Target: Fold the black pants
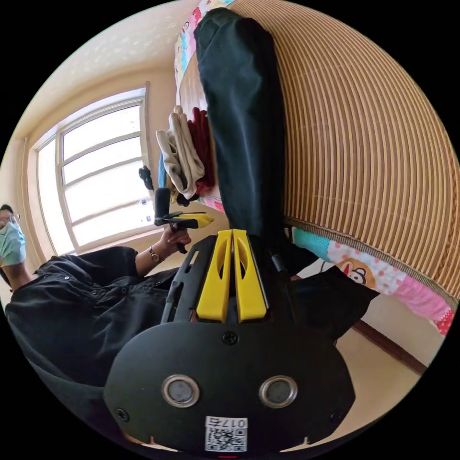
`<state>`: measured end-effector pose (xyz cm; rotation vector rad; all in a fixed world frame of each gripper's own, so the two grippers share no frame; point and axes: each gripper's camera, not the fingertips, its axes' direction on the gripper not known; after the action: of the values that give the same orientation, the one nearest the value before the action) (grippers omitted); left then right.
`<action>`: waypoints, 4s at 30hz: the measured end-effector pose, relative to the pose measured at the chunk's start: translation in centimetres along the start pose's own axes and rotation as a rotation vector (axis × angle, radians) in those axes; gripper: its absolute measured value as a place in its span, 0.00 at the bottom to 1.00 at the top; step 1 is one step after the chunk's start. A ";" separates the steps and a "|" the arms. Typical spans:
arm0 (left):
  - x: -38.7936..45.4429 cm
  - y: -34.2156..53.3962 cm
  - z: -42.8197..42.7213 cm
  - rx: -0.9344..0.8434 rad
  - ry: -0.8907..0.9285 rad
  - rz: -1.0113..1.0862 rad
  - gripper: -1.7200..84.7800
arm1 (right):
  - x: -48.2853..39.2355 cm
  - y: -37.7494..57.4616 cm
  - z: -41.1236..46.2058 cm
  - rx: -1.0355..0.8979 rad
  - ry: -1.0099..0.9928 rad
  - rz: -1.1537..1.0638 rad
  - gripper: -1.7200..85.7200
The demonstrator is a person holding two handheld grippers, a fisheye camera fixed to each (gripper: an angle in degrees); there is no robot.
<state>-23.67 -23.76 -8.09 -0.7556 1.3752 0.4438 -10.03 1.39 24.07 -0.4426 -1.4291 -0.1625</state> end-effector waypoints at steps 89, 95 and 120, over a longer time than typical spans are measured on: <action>16.0 -34.0 24.2 0.285 -0.164 0.529 0.09 | -29.2 -37.9 3.3 0.506 0.375 -0.515 0.05; 8.6 -28.7 33.3 0.142 -0.342 0.532 0.09 | -15.8 -32.3 9.4 0.423 0.412 -0.331 0.08; 36.8 -13.3 1.6 0.474 0.087 0.844 0.08 | -38.9 -13.9 -12.3 0.630 0.156 -0.963 0.03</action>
<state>-7.24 -37.16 -41.06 0.2306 1.7637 0.7003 -9.55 -22.02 -12.12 0.7842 -1.3501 -0.4832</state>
